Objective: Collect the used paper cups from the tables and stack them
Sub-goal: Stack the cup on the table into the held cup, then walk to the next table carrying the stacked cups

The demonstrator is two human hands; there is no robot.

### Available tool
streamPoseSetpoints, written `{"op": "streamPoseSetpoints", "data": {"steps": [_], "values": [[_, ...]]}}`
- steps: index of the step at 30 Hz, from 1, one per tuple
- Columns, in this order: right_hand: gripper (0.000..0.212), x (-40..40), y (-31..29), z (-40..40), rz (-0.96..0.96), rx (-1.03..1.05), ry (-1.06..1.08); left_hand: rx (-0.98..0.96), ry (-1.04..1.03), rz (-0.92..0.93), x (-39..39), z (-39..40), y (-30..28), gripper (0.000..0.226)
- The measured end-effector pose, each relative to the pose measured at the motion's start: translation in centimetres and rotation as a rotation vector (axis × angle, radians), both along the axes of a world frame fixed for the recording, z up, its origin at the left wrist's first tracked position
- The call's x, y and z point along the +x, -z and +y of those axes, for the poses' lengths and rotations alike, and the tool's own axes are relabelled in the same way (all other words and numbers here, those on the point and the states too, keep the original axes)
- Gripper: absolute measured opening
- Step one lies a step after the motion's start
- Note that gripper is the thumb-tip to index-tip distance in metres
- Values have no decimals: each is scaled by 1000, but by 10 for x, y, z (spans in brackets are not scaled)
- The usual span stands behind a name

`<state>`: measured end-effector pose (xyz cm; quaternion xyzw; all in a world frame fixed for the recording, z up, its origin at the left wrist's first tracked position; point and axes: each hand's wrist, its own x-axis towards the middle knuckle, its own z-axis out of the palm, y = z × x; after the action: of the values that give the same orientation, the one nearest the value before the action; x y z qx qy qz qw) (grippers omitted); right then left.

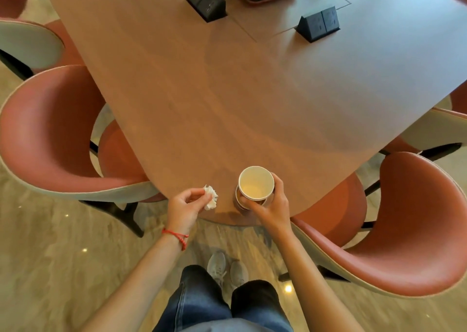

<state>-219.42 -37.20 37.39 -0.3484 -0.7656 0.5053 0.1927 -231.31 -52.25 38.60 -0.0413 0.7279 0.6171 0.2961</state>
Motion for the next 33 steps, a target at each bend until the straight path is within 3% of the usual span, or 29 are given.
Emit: {"op": "streamPoseSetpoints", "data": {"steps": [18, 33], "values": [[78, 0, 36, -7, -28, -117, -34, -44, -61, -15, 3, -7, 12, 12], [72, -1, -6, 2, 41, -219, -157, -21, -161, 76, 11, -10, -7, 13]]}}
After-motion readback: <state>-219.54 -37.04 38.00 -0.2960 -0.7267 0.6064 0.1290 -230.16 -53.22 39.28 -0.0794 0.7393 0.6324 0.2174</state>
